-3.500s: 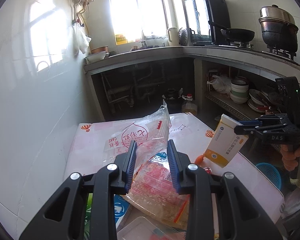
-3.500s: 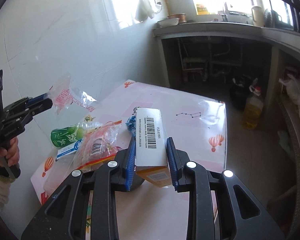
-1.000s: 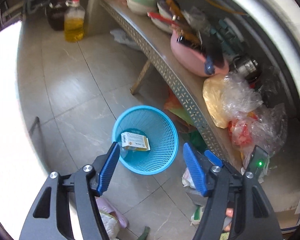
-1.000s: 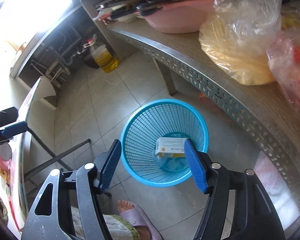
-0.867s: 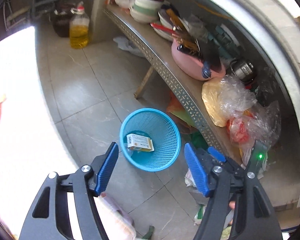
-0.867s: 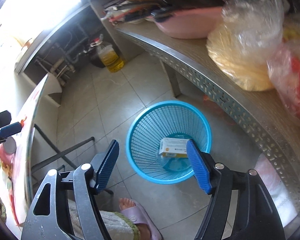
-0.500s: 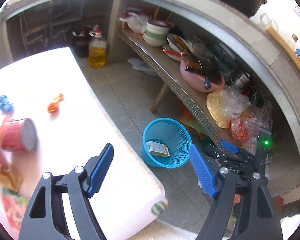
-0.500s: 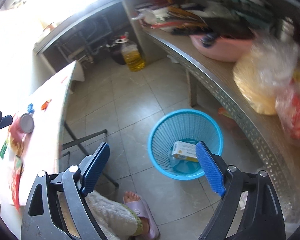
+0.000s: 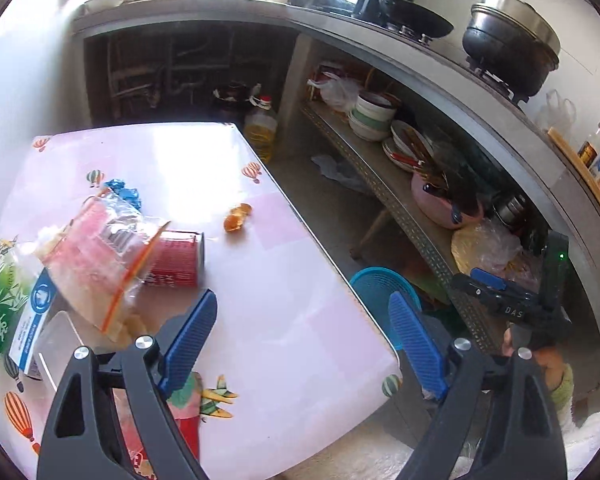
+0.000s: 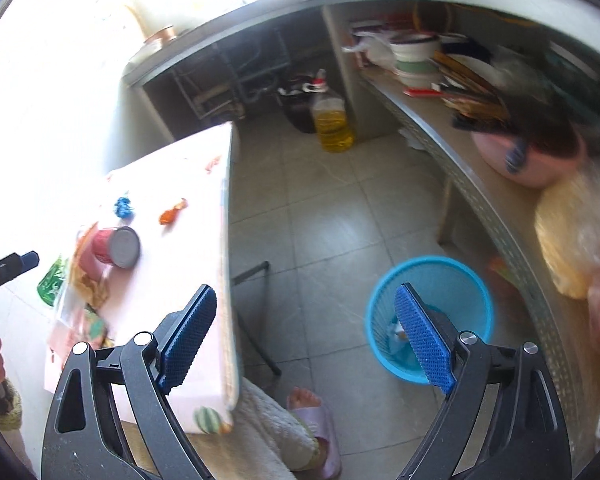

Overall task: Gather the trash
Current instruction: 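Grasp the crumpled blue wrapper with the left tool while the right tool approaches the orange peel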

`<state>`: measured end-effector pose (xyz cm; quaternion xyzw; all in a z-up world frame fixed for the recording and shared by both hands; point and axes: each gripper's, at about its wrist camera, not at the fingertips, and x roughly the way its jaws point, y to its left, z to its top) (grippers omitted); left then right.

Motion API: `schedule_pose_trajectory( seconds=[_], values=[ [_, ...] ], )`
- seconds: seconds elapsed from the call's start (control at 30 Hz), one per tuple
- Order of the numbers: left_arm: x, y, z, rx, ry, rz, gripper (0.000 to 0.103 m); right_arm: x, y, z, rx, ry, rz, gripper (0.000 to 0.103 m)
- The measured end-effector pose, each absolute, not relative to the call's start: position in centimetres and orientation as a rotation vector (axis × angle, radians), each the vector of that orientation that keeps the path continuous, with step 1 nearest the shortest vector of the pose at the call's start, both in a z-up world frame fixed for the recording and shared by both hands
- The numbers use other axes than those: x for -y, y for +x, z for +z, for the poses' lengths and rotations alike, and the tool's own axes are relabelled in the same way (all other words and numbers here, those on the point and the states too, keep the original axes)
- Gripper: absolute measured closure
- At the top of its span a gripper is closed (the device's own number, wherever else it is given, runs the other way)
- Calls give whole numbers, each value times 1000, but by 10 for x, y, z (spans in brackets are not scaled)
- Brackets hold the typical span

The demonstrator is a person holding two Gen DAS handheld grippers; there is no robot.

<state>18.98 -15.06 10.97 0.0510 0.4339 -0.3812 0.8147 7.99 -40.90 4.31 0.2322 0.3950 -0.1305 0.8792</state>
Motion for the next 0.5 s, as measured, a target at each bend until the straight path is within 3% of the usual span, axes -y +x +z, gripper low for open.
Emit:
schedule_pose_trajectory(
  seconds=[0.5],
  values=[
    [74,238,111,-883,53,-660,15,346,205,68,-849,475,26,16]
  ],
)
